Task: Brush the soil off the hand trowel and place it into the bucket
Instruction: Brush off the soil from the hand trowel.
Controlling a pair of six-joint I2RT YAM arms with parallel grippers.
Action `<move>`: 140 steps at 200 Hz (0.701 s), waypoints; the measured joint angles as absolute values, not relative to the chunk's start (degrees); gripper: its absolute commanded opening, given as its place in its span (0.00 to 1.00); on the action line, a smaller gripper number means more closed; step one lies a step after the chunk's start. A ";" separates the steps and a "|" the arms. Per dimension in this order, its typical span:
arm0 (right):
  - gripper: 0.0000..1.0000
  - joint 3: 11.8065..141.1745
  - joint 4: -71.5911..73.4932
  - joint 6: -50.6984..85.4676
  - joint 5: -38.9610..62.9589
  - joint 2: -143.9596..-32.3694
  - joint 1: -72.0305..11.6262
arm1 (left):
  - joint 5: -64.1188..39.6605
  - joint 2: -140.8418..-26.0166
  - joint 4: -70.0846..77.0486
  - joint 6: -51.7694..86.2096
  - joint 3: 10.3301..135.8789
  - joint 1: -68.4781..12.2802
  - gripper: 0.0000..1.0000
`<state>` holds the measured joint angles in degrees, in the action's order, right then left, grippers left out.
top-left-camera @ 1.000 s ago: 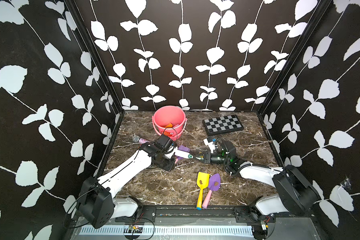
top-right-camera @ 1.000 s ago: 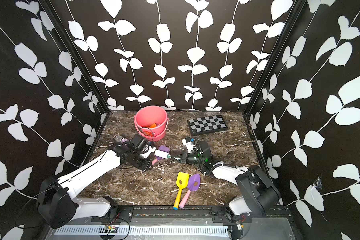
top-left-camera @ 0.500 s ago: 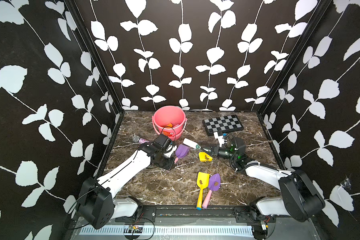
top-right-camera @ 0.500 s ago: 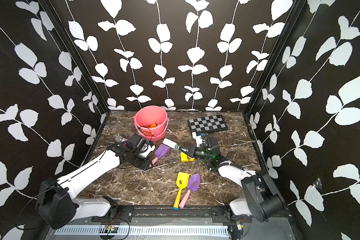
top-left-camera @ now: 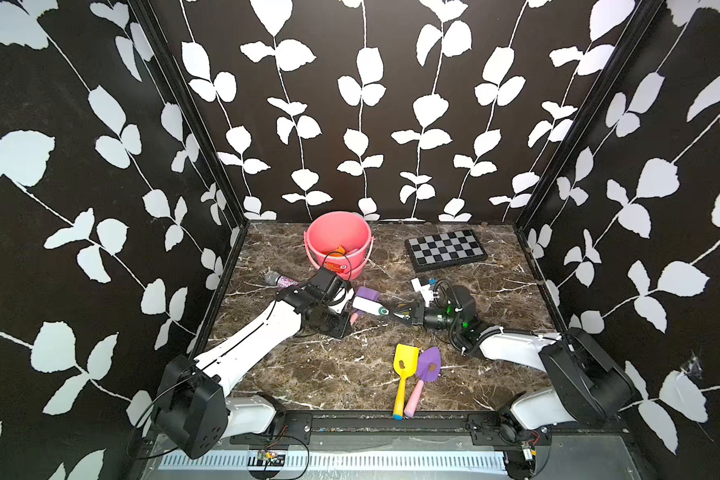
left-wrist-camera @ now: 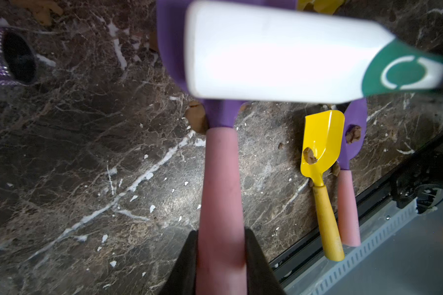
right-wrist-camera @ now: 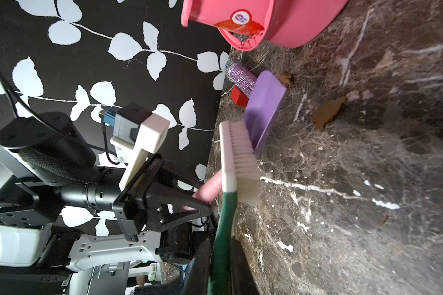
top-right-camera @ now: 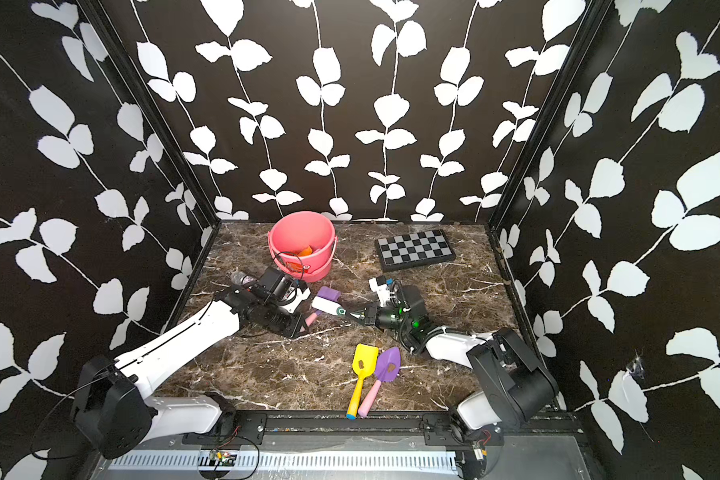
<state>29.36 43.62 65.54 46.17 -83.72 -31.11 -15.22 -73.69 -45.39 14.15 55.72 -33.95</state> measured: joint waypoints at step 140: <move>0.00 42.22 -1.13 33.52 37.15 -61.87 -21.69 | -19.38 -71.53 -46.37 11.99 54.92 -26.96 0.00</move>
